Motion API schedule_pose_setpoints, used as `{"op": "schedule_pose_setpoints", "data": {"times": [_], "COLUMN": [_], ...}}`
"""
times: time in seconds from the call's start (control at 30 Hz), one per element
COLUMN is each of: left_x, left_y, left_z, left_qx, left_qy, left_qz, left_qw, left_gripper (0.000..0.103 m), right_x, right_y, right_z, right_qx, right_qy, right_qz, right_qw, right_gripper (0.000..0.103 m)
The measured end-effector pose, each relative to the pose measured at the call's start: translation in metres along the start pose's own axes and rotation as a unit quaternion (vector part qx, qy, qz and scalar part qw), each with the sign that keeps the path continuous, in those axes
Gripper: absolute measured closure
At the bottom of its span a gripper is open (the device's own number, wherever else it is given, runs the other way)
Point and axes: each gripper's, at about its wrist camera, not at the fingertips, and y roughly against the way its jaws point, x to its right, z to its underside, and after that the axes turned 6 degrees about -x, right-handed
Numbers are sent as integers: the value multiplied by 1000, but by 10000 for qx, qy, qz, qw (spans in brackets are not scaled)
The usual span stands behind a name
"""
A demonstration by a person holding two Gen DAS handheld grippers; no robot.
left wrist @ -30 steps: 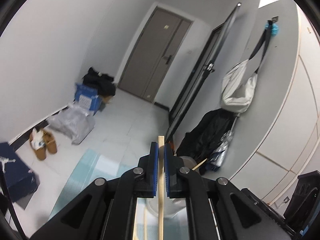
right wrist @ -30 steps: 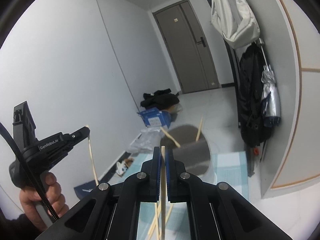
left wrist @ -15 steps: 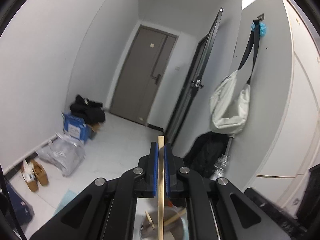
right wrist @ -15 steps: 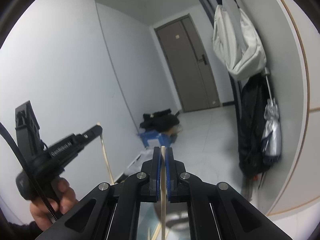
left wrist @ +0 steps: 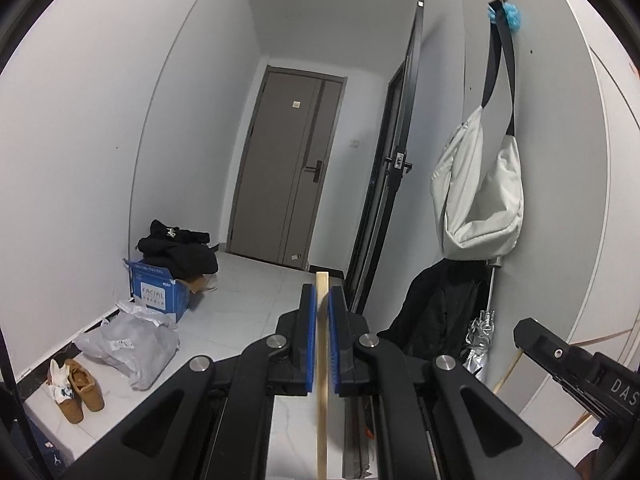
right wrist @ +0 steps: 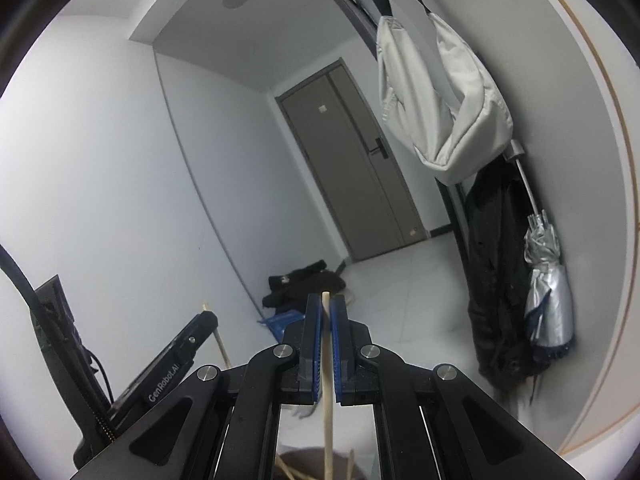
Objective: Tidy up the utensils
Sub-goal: 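Raise both held chopsticks up above the white holder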
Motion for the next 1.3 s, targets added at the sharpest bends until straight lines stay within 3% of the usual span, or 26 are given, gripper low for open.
{"op": "schedule_pose_setpoints", "data": {"times": [0.13,0.33,0.7,1.07,1.3], "left_x": [4,19,15,2,4], "left_y": [-12,-12,-11,-3,4], "left_z": [5,14,28,34,40], "left_qx": [-80,65,-190,-797,-1117], "left_qy": [-45,-542,-644,-247,-344], "left_qz": [1,-108,153,223,395], "left_qw": [10000,9985,9976,9963,9924], "left_gripper": [101,101,101,100,100], "right_x": [10,8,16,6,1], "right_y": [-7,-22,-26,-41,-41], "right_z": [5,15,27,43,48], "right_qx": [127,25,-144,-823,-1046], "right_qy": [-79,306,204,603,638], "right_qz": [-251,-306,-578,-743,-863], "right_qw": [9996,9991,9980,9920,9887], "right_gripper": [99,99,99,99,98]}}
